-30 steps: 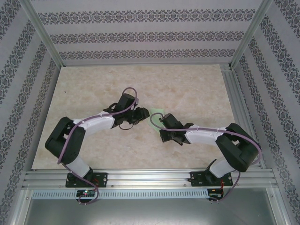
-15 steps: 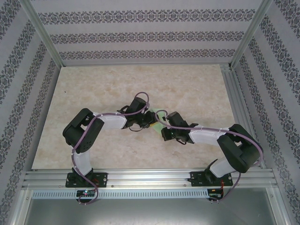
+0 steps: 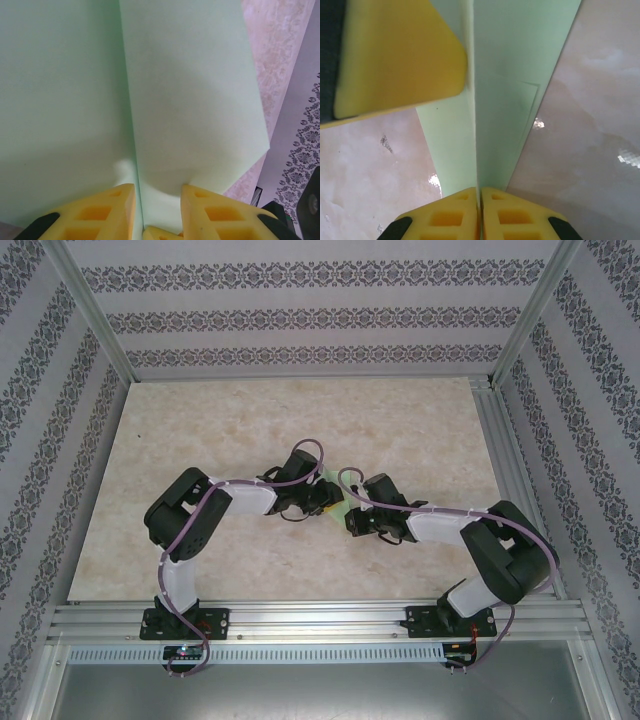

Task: Fold a paper plane with a square sheet of paper (fold left side to right side)
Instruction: Fourth fold the wing at the center of the table.

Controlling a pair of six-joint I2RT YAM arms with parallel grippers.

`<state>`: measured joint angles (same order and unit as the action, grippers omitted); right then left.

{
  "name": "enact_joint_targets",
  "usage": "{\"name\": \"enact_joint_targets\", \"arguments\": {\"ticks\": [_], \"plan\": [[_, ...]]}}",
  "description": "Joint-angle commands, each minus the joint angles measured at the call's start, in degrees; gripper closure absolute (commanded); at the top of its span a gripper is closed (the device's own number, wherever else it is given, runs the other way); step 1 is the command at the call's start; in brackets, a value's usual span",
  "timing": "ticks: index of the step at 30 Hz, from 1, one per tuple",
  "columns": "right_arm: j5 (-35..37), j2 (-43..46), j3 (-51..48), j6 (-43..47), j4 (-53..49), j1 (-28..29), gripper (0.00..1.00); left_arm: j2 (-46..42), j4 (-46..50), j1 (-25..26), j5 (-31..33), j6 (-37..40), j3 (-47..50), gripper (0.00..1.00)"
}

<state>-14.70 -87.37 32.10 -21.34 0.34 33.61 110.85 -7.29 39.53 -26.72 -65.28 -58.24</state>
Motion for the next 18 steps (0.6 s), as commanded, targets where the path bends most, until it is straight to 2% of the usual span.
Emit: {"name": "enact_joint_targets", "arguments": {"ticks": [1,14,18], "plan": [[-1.2,-1.7,-0.8,-0.4,0.1,-0.5,0.88,1.5,-0.2,0.8,0.1,-0.9,-1.8,0.68],[-2.4,3.1,-1.0,-0.1,-1.8,-0.8,0.78,4.1,2.3,1.2,1.1,-0.4,-2.2,0.69],[-5.3,6.8,-1.0,-0.4,-3.2,-3.3,0.73,4.0,2.7,1.2,1.3,-0.3,-2.2,0.7]]}}
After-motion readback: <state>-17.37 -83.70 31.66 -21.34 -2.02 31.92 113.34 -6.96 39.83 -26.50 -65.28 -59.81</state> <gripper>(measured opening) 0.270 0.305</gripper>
